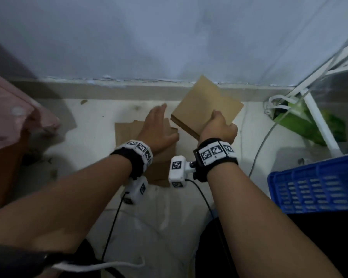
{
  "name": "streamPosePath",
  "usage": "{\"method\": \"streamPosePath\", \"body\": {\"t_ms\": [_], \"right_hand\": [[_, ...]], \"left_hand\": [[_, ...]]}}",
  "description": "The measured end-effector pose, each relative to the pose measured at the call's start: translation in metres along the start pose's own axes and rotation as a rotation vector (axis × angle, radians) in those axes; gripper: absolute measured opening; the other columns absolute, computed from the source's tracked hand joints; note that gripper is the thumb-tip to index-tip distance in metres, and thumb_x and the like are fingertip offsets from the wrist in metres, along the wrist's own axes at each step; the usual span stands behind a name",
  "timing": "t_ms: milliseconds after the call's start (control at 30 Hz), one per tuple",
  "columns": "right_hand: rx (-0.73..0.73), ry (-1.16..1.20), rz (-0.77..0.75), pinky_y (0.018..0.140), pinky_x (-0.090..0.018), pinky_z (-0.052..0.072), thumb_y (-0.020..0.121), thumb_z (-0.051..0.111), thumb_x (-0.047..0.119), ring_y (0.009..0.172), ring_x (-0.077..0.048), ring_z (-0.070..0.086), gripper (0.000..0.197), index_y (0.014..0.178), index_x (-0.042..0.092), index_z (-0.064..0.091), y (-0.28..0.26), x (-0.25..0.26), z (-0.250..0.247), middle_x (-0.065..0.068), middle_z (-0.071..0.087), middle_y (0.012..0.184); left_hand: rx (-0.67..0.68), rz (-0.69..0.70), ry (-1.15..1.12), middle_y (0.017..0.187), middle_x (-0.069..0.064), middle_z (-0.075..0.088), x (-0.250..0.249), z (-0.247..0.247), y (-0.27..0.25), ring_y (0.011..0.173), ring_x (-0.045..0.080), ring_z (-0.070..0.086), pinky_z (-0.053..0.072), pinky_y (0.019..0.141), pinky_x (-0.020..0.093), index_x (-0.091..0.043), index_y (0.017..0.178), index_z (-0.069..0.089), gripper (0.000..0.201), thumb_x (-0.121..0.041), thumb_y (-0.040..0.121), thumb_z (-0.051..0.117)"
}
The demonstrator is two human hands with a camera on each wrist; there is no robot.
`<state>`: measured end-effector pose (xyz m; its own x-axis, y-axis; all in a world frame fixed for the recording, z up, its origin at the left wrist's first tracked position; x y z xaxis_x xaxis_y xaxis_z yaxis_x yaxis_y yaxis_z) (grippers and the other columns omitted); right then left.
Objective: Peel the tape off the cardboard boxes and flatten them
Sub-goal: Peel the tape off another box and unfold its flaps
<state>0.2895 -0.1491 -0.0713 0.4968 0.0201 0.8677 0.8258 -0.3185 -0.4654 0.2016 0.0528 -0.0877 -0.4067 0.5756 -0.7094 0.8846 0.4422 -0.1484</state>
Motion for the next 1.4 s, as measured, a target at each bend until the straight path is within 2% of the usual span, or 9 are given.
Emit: {"method": "streamPosePath", "body": {"t_ms": [167, 267, 367, 467, 633, 767, 1200, 1300, 1400], "right_hand": [[0.308, -0.05, 0.117, 0.075, -0.038, 0.056, 0.091, 0.065, 0.032, 0.081, -0.029, 0.065, 0.028, 0.109, 0.011, 0.064, -0.056, 0.055, 0.008, -0.011, 0.069, 0.099], [0.538, -0.221, -0.013, 0.099, -0.042, 0.054, 0.104, 0.045, 0.025, 0.125, -0.034, 0.061, 0.042, 0.139, 0.005, 0.057, -0.092, 0.085, 0.016, -0.019, 0.06, 0.14], [0.664, -0.286, -0.055, 0.111, -0.046, 0.047, 0.103, 0.046, 0.028, 0.137, -0.034, 0.052, 0.049, 0.146, 0.003, 0.051, -0.122, 0.104, 0.015, -0.017, 0.052, 0.151], [0.689, -0.269, -0.057, 0.104, -0.048, 0.053, 0.095, 0.056, 0.03, 0.125, -0.036, 0.062, 0.05, 0.14, 0.008, 0.057, -0.14, 0.122, 0.016, -0.014, 0.063, 0.137], [0.784, -0.123, 0.012, 0.059, -0.04, 0.062, 0.095, 0.062, 0.022, 0.088, -0.03, 0.071, 0.032, 0.126, 0.014, 0.063, -0.197, 0.152, 0.004, -0.016, 0.073, 0.116], [0.925, -0.12, 0.001, 0.085, -0.043, 0.06, 0.098, 0.062, 0.018, 0.104, -0.031, 0.071, 0.03, 0.127, 0.009, 0.065, -0.213, 0.15, 0.003, -0.015, 0.074, 0.119], [0.845, -0.07, 0.143, 0.088, -0.041, 0.058, 0.103, 0.055, 0.01, 0.105, -0.031, 0.072, 0.022, 0.12, 0.001, 0.065, -0.169, 0.135, -0.005, -0.016, 0.075, 0.115], [0.838, -0.039, 0.183, 0.083, -0.042, 0.06, 0.103, 0.055, 0.011, 0.102, -0.032, 0.072, 0.025, 0.124, 0.0, 0.063, -0.171, 0.13, -0.003, -0.019, 0.074, 0.115], [0.852, -0.037, 0.216, 0.077, -0.046, 0.059, 0.104, 0.053, 0.014, 0.103, -0.036, 0.071, 0.027, 0.126, 0.0, 0.061, -0.179, 0.125, 0.0, -0.021, 0.073, 0.115]], "left_hand": [[-0.112, 0.115, -0.106, 0.161, 0.006, 0.028, -0.091, -0.098, -0.025, 0.145, 0.022, 0.033, 0.031, 0.115, 0.034, -0.023, 0.158, 0.021, 0.12, -0.062, 0.064, 0.086], [-0.074, 0.121, -0.075, 0.14, 0.001, 0.056, -0.122, -0.135, -0.051, 0.11, 0.015, 0.055, 0.046, 0.091, 0.028, -0.027, 0.148, 0.039, 0.101, -0.055, 0.064, 0.089], [-0.11, 0.145, -0.065, 0.124, -0.003, 0.062, -0.139, -0.172, -0.085, 0.105, 0.016, 0.06, 0.048, 0.086, 0.027, -0.03, 0.146, 0.043, 0.097, -0.05, 0.065, 0.091], [-0.144, 0.193, -0.028, 0.118, -0.007, 0.063, -0.152, -0.197, -0.109, 0.109, 0.017, 0.062, 0.048, 0.089, 0.029, -0.031, 0.147, 0.04, 0.098, -0.042, 0.066, 0.092], [-0.306, 0.191, -0.021, 0.119, -0.006, 0.066, -0.155, -0.245, -0.139, 0.108, 0.016, 0.061, 0.05, 0.096, 0.035, -0.035, 0.146, 0.041, 0.096, -0.044, 0.065, 0.092], [-0.326, 0.219, -0.094, 0.105, -0.022, 0.071, -0.146, -0.254, -0.15, 0.096, -0.003, 0.066, 0.056, 0.092, 0.032, -0.043, 0.136, 0.054, 0.075, -0.037, 0.07, 0.09], [-0.492, 0.467, 0.215, 0.079, -0.021, 0.047, -0.167, -0.238, -0.17, 0.07, 0.002, 0.047, 0.035, 0.057, 0.009, -0.023, 0.147, 0.035, 0.058, -0.052, 0.098, 0.046], [-0.503, 0.476, 0.215, 0.097, -0.007, 0.064, -0.171, -0.237, -0.168, 0.084, 0.01, 0.057, 0.038, 0.069, 0.016, -0.016, 0.148, 0.039, 0.067, -0.056, 0.095, 0.048], [-0.511, 0.406, 0.188, 0.101, -0.018, 0.059, -0.169, -0.24, -0.164, 0.081, 0.002, 0.053, 0.042, 0.07, 0.013, -0.029, 0.14, 0.042, 0.073, -0.071, 0.083, 0.059]]}}
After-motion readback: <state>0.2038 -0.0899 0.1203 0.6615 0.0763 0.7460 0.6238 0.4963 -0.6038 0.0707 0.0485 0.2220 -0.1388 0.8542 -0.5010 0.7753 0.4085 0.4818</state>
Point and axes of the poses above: each hand's wrist, its own y-axis towards the middle knuckle, its own z-axis out of the palm, x = y × z, the point moved 10 cm from there along y, towards the middle knuckle
